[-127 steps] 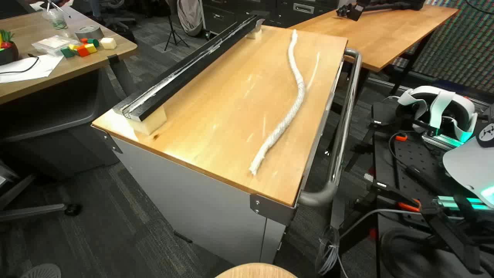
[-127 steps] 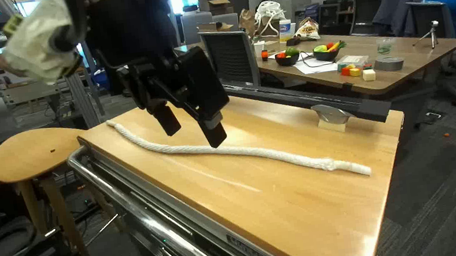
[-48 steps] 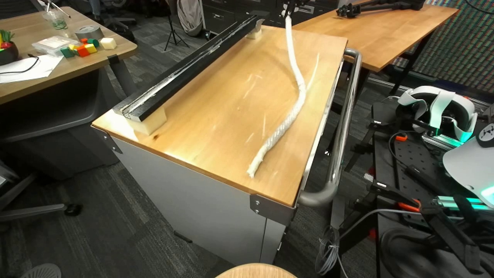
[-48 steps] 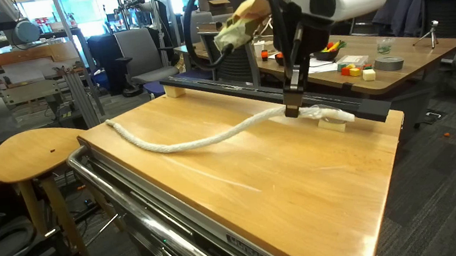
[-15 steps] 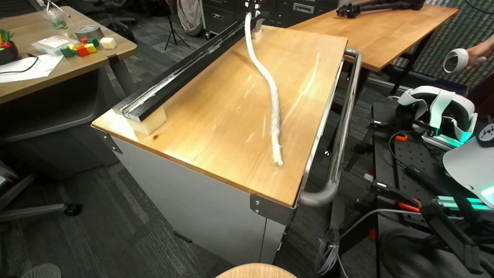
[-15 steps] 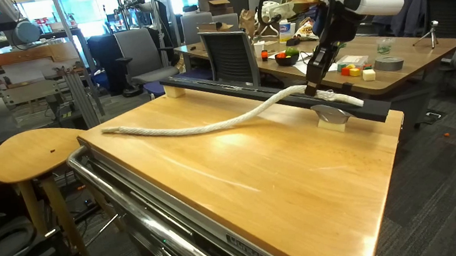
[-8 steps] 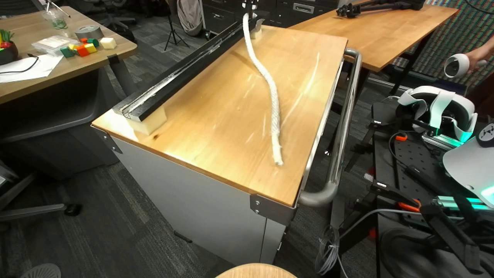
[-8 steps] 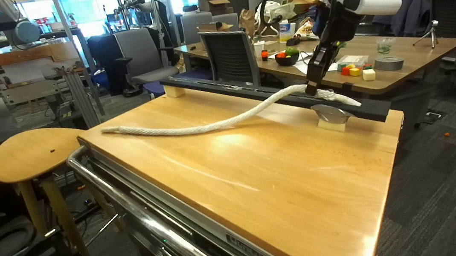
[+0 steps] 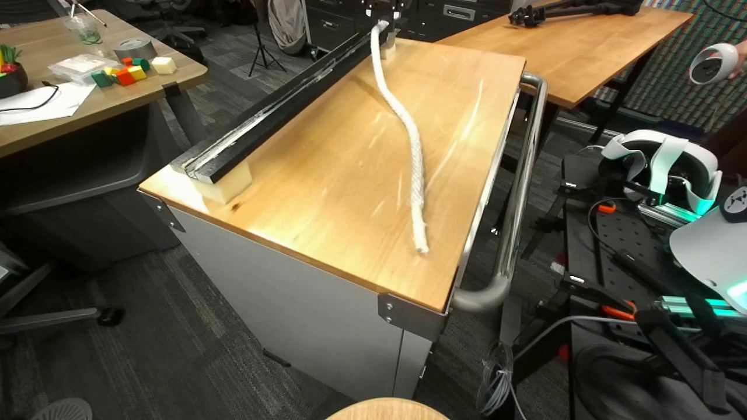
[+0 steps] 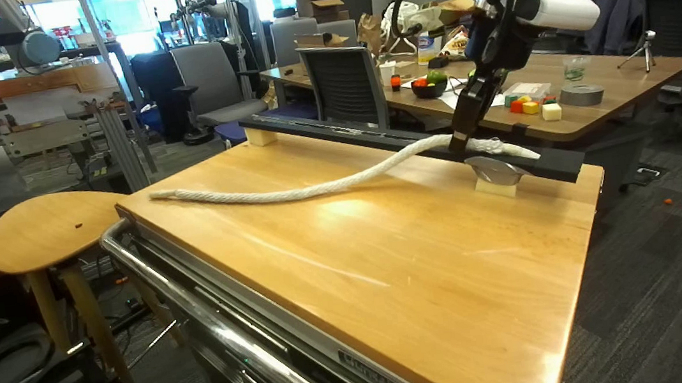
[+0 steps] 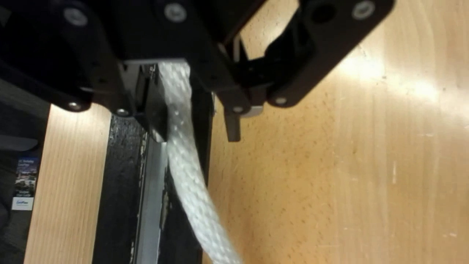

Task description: Put the rope in the groove on the black object

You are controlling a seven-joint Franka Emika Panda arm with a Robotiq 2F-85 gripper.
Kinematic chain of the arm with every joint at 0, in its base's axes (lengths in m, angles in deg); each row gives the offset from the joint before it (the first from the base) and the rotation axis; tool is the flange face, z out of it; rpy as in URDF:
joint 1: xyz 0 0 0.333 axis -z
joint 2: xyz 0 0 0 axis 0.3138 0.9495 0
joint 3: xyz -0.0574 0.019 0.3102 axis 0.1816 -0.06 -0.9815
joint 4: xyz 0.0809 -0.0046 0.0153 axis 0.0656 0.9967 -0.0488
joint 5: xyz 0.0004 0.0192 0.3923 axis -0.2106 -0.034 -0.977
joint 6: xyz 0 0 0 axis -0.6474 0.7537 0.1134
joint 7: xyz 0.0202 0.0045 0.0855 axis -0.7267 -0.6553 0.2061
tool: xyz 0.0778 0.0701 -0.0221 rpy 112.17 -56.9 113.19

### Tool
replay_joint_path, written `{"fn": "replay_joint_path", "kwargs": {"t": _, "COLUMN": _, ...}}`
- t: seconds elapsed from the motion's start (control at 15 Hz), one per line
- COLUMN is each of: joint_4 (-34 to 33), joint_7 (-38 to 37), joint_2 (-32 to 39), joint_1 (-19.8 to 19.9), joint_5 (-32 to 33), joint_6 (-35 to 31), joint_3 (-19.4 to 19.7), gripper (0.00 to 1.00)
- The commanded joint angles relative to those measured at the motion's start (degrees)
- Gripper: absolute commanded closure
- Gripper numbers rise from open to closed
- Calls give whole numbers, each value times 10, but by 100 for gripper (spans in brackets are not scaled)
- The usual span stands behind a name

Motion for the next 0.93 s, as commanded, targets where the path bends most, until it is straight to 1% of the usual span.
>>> {"fn": "replay_joint_path", "kwargs": {"t": 0.0, "joint_4": -6, "joint_7": 24, "joint_2": -26, "joint_1": 4, "joint_5": 7, "joint_6": 27, "joint_3": -2, "gripper": 24}}
{"fn": "replay_joint_path", "kwargs": {"t": 0.07, "joint_4": 5, "joint_7": 40, "joint_2": -40, "joint_1": -1, "joint_5": 15, "joint_6": 10, "joint_3": 2, "gripper": 18}}
{"fn": "replay_joint_path", "kwargs": {"t": 0.13, "joint_4": 23, "joint_7": 65, "joint_2": -60, "joint_1": -9, "joint_5": 29, "joint_6": -15, "joint_3": 7, "gripper": 9}}
{"fn": "replay_joint_path", "kwargs": {"t": 0.2, "joint_4": 38, "joint_7": 83, "joint_2": -79, "joint_1": -15, "joint_5": 43, "joint_6": -30, "joint_3": 10, "gripper": 3}}
{"fn": "replay_joint_path", "kwargs": {"t": 0.27, "joint_4": 60, "joint_7": 104, "joint_2": -105, "joint_1": -21, "joint_5": 56, "joint_6": -38, "joint_3": 11, "gripper": 0}}
{"fn": "replay_joint_path", "kwargs": {"t": 0.47, "joint_4": 134, "joint_7": 172, "joint_2": -177, "joint_1": -33, "joint_5": 97, "joint_6": -79, "joint_3": 9, "gripper": 0}}
{"fn": "replay_joint_path", "kwargs": {"t": 0.53, "joint_4": 163, "joint_7": 202, "joint_2": -200, "joint_1": -30, "joint_5": 95, "joint_6": -101, "joint_3": 3, "gripper": 0}}
{"fn": "replay_joint_path", "kwargs": {"t": 0.6, "joint_4": 69, "joint_7": 153, "joint_2": -130, "joint_1": -17, "joint_5": 83, "joint_6": -51, "joint_3": 1, "gripper": 0}}
{"fn": "replay_joint_path", "kwargs": {"t": 0.73, "joint_4": 112, "joint_7": 182, "joint_2": -166, "joint_1": -23, "joint_5": 84, "joint_6": -71, "joint_3": 3, "gripper": 0}}
{"fn": "replay_joint_path", "kwargs": {"t": 0.87, "joint_4": 132, "joint_7": 192, "joint_2": -179, "joint_1": -23, "joint_5": 85, "joint_6": -75, "joint_3": 3, "gripper": 0}}
